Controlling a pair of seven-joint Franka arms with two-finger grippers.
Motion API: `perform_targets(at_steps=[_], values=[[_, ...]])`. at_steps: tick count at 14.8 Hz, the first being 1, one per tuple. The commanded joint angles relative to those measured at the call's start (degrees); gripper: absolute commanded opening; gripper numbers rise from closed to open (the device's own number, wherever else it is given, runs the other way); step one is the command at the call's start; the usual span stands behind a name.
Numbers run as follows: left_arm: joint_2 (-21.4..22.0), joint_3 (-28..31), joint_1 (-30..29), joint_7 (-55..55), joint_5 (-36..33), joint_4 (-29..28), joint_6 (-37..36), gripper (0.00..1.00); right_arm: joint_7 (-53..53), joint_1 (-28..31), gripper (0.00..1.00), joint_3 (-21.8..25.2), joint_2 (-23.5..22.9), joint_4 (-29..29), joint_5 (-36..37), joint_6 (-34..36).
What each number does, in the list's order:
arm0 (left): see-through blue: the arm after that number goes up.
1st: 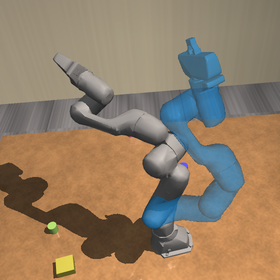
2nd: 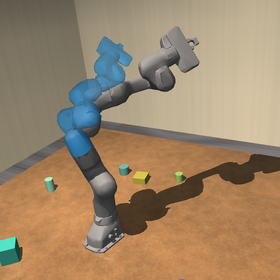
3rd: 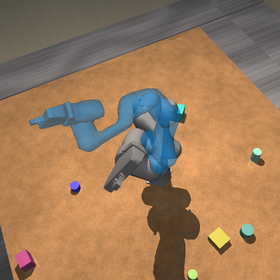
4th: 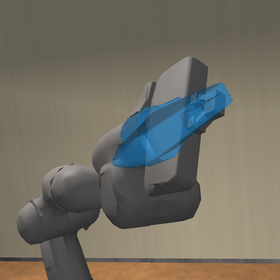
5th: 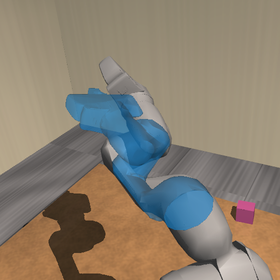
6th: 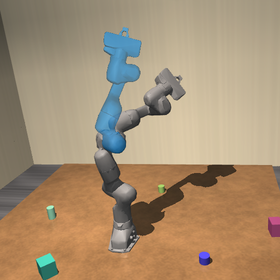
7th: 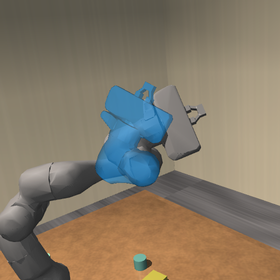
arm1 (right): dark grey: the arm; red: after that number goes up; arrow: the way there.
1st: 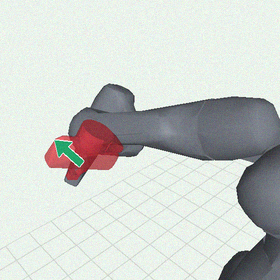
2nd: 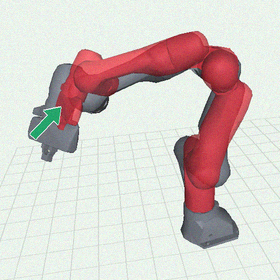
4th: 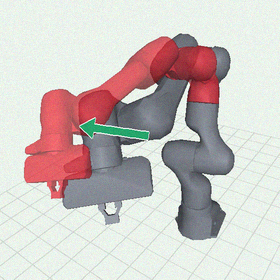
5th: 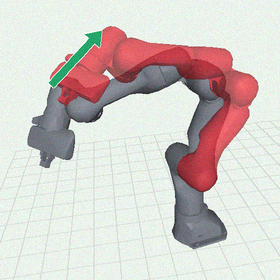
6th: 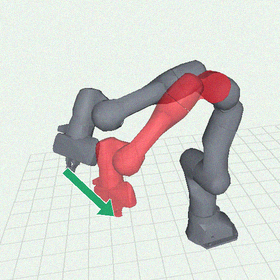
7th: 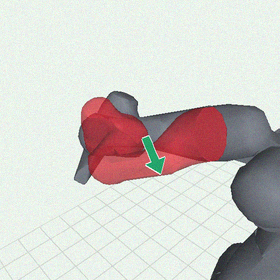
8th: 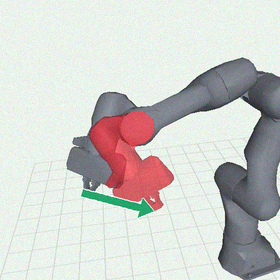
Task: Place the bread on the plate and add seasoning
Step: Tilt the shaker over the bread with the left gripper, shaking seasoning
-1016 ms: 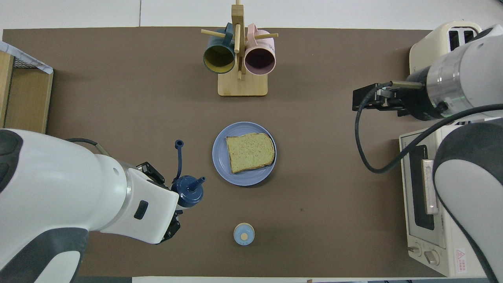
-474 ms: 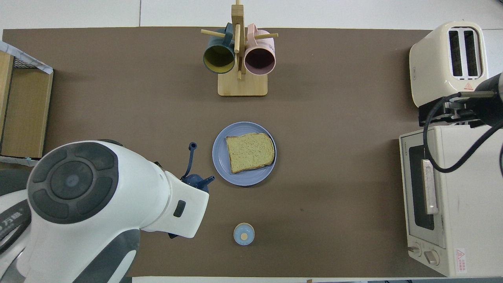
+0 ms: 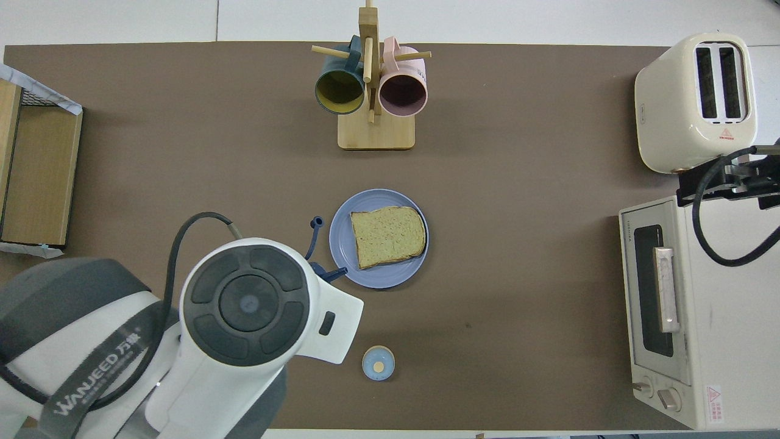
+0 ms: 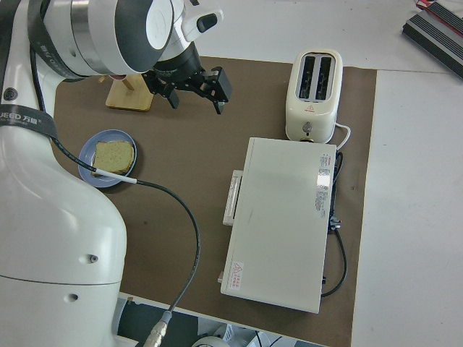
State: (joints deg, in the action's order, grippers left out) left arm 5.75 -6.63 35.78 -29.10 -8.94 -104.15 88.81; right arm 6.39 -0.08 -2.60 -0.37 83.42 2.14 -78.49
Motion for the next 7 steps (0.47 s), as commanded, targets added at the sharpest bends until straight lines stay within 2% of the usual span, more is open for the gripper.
perform_targets(at_steps=[1,5,7], values=[[-6.44,-1.63,1.74,2.9,-5.55,6.66,-4.16,0.3,-2.35,0.61,1.0,0.58,2.57,3.85,0.5,-1.05],[-11.9,-1.63,7.36,6.33,-12.4,9.05,-7.07,0.3,-2.44,2.19,1.0,0.49,3.01,4.82,1.03,-0.87],[-14.0,-1.63,10.17,7.91,-15.83,9.14,-8.91,0.3,-2.61,2.36,1.0,0.57,2.92,5.43,1.11,-4.02]])
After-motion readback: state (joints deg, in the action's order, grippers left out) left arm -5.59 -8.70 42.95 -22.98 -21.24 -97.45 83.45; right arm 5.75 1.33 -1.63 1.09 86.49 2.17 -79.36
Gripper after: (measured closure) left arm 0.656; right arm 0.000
